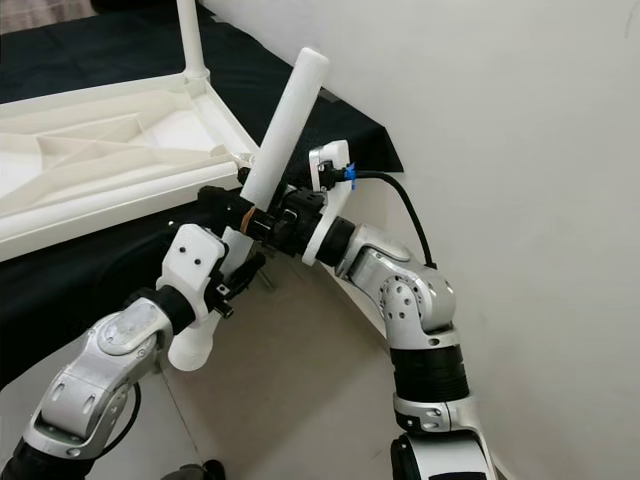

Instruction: Building children table

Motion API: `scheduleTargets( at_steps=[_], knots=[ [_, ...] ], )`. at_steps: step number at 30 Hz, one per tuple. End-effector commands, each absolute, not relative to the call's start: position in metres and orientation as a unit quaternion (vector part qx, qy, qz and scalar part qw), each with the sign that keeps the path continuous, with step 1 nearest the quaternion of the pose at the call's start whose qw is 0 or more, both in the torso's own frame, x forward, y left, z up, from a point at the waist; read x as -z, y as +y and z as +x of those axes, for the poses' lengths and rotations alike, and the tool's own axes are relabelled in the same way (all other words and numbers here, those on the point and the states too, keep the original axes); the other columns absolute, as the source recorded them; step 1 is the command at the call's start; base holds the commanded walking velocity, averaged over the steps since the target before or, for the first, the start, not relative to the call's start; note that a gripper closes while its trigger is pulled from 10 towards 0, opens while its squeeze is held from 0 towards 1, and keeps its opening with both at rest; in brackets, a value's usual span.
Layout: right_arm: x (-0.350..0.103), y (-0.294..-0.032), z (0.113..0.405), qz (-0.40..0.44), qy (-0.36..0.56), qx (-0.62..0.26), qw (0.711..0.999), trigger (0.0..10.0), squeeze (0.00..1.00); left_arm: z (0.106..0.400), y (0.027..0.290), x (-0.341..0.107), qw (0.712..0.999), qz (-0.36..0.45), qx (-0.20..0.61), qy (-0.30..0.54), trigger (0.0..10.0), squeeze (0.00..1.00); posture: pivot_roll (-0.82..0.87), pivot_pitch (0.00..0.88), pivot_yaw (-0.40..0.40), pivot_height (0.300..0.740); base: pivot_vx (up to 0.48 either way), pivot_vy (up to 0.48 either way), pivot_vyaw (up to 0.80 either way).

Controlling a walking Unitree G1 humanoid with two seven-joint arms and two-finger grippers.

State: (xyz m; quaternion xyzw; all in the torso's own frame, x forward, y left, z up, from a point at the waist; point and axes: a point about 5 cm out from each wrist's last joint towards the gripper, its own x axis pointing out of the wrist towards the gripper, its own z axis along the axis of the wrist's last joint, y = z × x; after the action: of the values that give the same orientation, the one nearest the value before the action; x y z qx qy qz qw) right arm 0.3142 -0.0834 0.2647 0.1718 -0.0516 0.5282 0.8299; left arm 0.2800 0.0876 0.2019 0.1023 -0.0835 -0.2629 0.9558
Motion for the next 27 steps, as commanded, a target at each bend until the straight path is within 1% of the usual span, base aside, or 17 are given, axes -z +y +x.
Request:
scheduleTargets(
  at_steps=[1,6,13,21,22,27],
  knots=[
    [-0.267,-0.083,0.317,0.171,-0.058,-0.518,0.836,0.0,0.0,0.279,0.081,-0.202,0.953,0.102,0.271,-0.089,10.0,0.0,0.08,0.193,-0.112,0.74,0.0,0.0,0.0],
    [-0.27,-0.084,0.321,0.175,-0.065,-0.505,0.843,0.0,0.0,0.282,0.078,-0.204,0.953,0.103,0.267,-0.098,10.0,0.0,0.08,0.193,-0.114,0.74,0.0,0.0,0.0],
    [-0.271,-0.086,0.323,0.173,-0.07,-0.494,0.849,0.0,0.0,0.286,0.081,-0.205,0.955,0.112,0.256,-0.102,10.0,0.0,0.08,0.191,-0.113,0.74,0.0,0.0,0.0],
    [-0.271,-0.087,0.325,0.17,-0.07,-0.492,0.851,0.0,0.0,0.291,0.087,-0.2,0.964,0.091,0.238,-0.074,10.0,0.0,0.08,0.186,-0.114,0.74,0.0,0.0,0.0],
    [-0.272,-0.087,0.326,0.17,-0.072,-0.489,0.853,0.0,0.0,0.291,0.087,-0.198,0.964,0.09,0.239,-0.073,10.0,1.0,0.08,0.183,-0.113,0.74,0.0,0.0,0.0],
    [-0.273,-0.089,0.328,0.169,-0.076,-0.484,0.855,0.0,0.0,0.29,0.09,-0.195,0.966,0.094,0.229,-0.071,10.0,1.0,0.08,0.173,-0.114,0.74,0.0,0.0,0.0]
  ],
)
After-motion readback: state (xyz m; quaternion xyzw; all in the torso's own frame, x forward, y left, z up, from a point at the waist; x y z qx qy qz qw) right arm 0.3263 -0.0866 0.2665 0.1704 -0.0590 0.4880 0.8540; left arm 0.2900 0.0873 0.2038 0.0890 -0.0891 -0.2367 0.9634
